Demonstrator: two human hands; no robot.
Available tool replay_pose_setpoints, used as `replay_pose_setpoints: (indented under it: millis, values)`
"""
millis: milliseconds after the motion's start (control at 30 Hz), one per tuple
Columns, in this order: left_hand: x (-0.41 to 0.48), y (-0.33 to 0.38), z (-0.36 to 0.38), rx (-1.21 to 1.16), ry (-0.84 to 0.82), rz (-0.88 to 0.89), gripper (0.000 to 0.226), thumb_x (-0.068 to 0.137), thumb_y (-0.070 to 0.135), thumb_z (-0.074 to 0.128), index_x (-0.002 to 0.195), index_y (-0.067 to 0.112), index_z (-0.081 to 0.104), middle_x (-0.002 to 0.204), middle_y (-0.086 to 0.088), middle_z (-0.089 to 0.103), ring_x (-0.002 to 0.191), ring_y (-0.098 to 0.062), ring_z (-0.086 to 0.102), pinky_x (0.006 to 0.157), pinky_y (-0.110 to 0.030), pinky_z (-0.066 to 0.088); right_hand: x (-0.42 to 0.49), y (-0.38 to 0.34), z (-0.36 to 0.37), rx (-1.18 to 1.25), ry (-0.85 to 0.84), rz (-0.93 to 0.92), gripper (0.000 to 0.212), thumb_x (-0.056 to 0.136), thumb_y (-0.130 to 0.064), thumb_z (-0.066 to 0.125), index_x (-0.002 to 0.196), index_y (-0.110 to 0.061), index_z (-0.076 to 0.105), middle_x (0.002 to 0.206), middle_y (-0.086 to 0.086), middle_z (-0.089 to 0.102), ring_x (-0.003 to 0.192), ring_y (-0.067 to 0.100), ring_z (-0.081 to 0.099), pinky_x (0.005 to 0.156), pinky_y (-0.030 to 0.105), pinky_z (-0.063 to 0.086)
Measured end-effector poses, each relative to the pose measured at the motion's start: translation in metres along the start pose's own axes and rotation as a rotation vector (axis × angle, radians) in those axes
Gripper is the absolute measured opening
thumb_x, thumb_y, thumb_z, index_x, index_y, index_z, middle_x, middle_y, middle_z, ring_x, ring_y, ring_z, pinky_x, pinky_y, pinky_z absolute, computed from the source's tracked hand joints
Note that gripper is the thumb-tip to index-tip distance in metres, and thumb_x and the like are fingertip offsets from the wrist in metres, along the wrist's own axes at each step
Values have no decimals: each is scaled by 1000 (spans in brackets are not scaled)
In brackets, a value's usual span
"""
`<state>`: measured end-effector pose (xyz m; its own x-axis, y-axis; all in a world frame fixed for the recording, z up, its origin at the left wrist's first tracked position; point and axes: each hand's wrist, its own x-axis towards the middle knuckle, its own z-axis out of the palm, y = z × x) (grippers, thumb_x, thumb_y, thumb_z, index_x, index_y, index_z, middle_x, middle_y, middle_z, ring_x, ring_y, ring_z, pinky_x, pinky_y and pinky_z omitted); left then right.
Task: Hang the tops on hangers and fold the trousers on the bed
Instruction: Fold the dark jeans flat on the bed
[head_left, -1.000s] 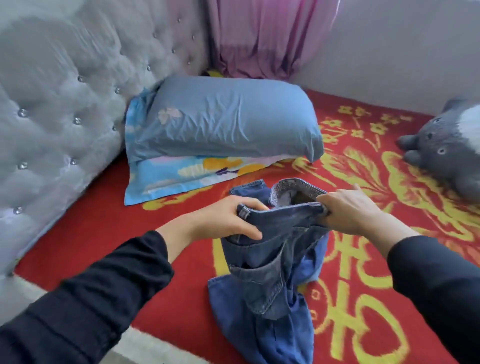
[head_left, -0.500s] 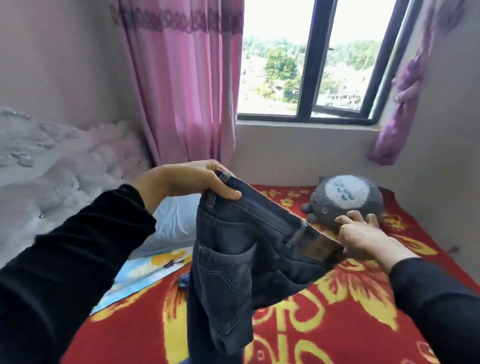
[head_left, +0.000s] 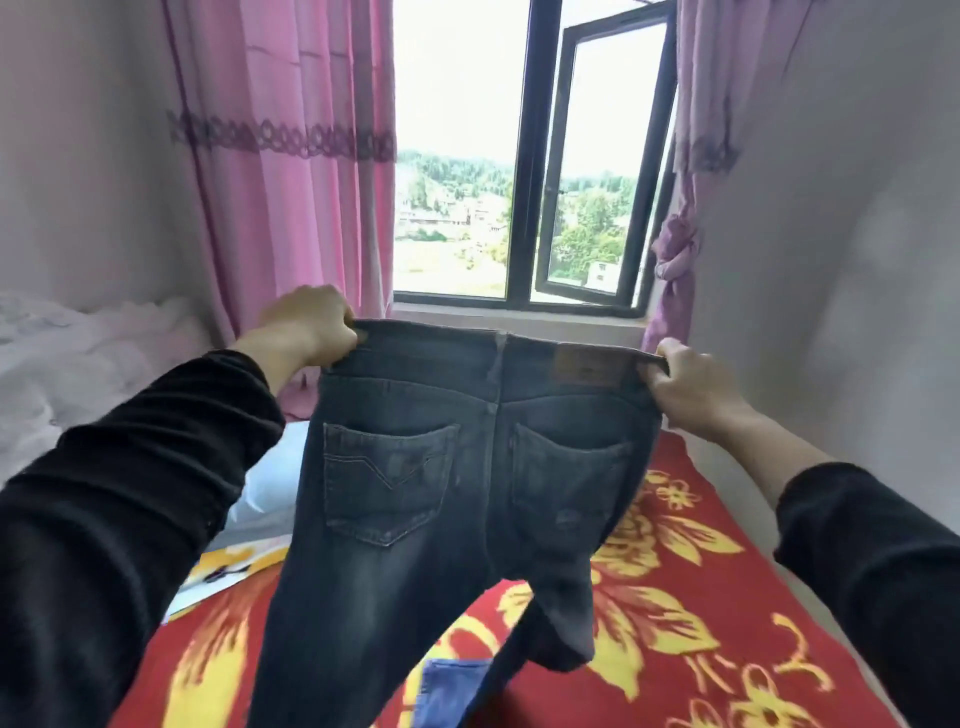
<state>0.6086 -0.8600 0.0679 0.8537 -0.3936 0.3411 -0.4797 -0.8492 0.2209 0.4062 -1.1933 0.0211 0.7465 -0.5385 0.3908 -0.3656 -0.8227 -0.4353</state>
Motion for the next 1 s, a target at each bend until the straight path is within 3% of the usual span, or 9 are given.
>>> replay_pose_setpoints:
  millis: [133, 233, 300, 433, 533, 667, 767, 867, 1000]
  values:
    - [1, 58, -2, -143, 244, -61, 20, 89, 22, 60, 76, 8, 66, 66, -4, 60, 63, -22, 58, 52, -27, 37, 7, 23, -34, 73, 240, -22, 27, 100, -34, 41, 113, -12, 46, 96, 13, 60, 78, 33, 56, 67, 34, 41]
    - [5, 93, -11, -524, 322, -133, 13, 91, 14, 58, 89, 5, 67, 78, -9, 68, 62, -25, 68, 60, -34, 57, 17, 26, -62, 337, 344, -9, 21, 101, -29, 40, 114, -14, 43, 89, 8, 60, 49, 23, 60, 38, 24, 41]
    - [9, 112, -16, -656, 431, -125, 14, 92, 15, 53, 97, 7, 64, 83, -9, 68, 64, -26, 69, 65, -40, 60, 23, 25, -76, 511, 407, 6, 10, 102, -26, 39, 108, -18, 40, 85, 9, 59, 40, 20, 61, 31, 19, 40]
    - [29, 132, -33, -719, 662, -63, 23, 94, 25, 45, 103, 9, 58, 100, -14, 66, 86, -34, 67, 78, -53, 55, 43, 17, -94, 564, 602, -67, 6, 101, -22, 39, 102, -17, 36, 86, 3, 53, 75, 36, 65, 60, 45, 57]
    - [50, 142, -40, -826, 716, -20, 15, 93, 31, 47, 86, 19, 53, 96, -12, 66, 79, -33, 68, 75, -54, 55, 66, 19, -96, 557, 682, -105, 17, 99, -24, 39, 110, -10, 40, 97, 11, 54, 87, 36, 61, 76, 54, 53]
    - [84, 147, -15, -846, 597, 1, 10, 94, 31, 55, 86, 25, 55, 85, 1, 64, 53, -19, 68, 65, -41, 58, 103, 46, -72, 501, 620, -92, 13, 100, -24, 38, 105, -13, 40, 92, 11, 54, 83, 30, 56, 68, 43, 47]
    - [121, 146, 27, -840, 388, -56, 12, 94, 28, 60, 99, 17, 60, 99, -6, 67, 63, -28, 70, 66, -42, 60, 137, 71, -39, 511, 487, -4, 10, 100, -25, 39, 100, -15, 38, 79, -1, 49, 73, 21, 49, 62, 33, 37]
    - [157, 153, 68, -997, 234, -147, 11, 93, 22, 62, 102, 15, 61, 102, -5, 61, 83, -37, 68, 68, -42, 61, 177, 88, -10, 557, 405, 130, 11, 98, -27, 43, 105, -18, 43, 84, -4, 49, 76, 18, 47, 69, 31, 34]
    - [202, 168, 95, -1230, 90, -205, 2, 97, 20, 55, 96, 21, 56, 108, -4, 56, 81, -34, 64, 71, -38, 58, 228, 98, -2, 561, 343, 150, 9, 98, -28, 43, 104, -21, 41, 81, -8, 46, 67, 8, 43, 55, 28, 33]
